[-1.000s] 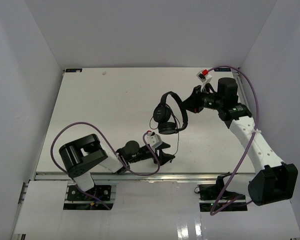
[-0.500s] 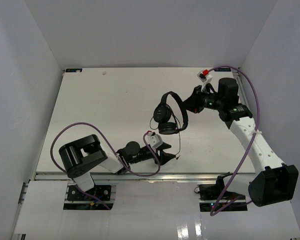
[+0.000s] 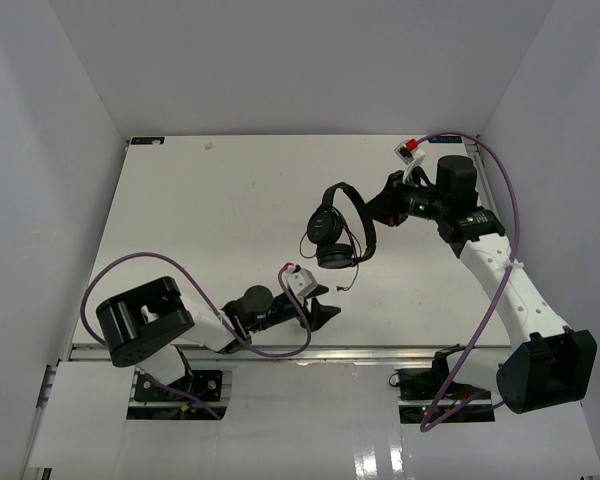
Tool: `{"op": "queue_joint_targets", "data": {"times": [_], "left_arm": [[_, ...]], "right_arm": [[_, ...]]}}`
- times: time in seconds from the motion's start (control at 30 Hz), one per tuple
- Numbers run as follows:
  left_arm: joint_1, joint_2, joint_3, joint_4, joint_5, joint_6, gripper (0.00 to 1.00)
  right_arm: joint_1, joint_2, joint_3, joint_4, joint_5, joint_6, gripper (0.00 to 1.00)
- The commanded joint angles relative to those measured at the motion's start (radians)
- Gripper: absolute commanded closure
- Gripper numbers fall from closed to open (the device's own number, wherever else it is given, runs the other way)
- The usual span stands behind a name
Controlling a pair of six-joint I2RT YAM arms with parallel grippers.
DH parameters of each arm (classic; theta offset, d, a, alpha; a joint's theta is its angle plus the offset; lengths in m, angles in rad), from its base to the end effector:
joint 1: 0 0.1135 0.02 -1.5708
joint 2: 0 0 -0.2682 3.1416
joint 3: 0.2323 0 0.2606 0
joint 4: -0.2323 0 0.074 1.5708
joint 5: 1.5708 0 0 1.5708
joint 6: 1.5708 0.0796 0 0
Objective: Wrap the headphones
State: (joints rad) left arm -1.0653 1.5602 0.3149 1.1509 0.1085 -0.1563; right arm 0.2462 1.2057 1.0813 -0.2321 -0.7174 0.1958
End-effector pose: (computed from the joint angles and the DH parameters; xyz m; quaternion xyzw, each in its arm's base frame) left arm 0.1414 -0.2733 0.1462 0.3570 0.6476 -0.4182 0.5275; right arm 0.2868 0.1260 0.3453 -0.2196 0.7637 0.3984 0.4580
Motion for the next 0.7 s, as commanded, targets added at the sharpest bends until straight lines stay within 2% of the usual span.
{"op": "queue_joint_targets", "data": {"times": [0.0, 0.27, 0.37, 0.5, 0.6, 0.67], "left_arm": [[-0.002, -0.018, 0.030, -0.026, 0.033, 0.015, 0.29], [-0.003, 0.082, 0.121, 0.021, 0.021, -0.018, 0.30], [-0.009, 0.112, 0.153, 0.050, 0.043, -0.033, 0.34], [-0.013, 0.149, 0.162, 0.102, 0.083, -0.059, 0.44], [-0.013, 0.166, 0.162, 0.127, 0.112, -0.076, 0.65], [-0.013, 0.173, 0.160, 0.146, 0.120, -0.083, 0.71]], "right_arm": [[-0.005, -0.029, -0.003, 0.045, -0.034, 0.029, 0.92], [-0.005, -0.028, -0.002, 0.050, -0.043, 0.037, 0.92], [-0.005, -0.026, -0.009, 0.056, -0.048, 0.044, 0.92], [-0.005, -0.021, -0.009, 0.056, -0.049, 0.045, 0.92], [-0.005, -0.020, -0.010, 0.057, -0.048, 0.043, 0.92], [-0.005, -0.020, -0.012, 0.057, -0.049, 0.045, 0.92]]}}
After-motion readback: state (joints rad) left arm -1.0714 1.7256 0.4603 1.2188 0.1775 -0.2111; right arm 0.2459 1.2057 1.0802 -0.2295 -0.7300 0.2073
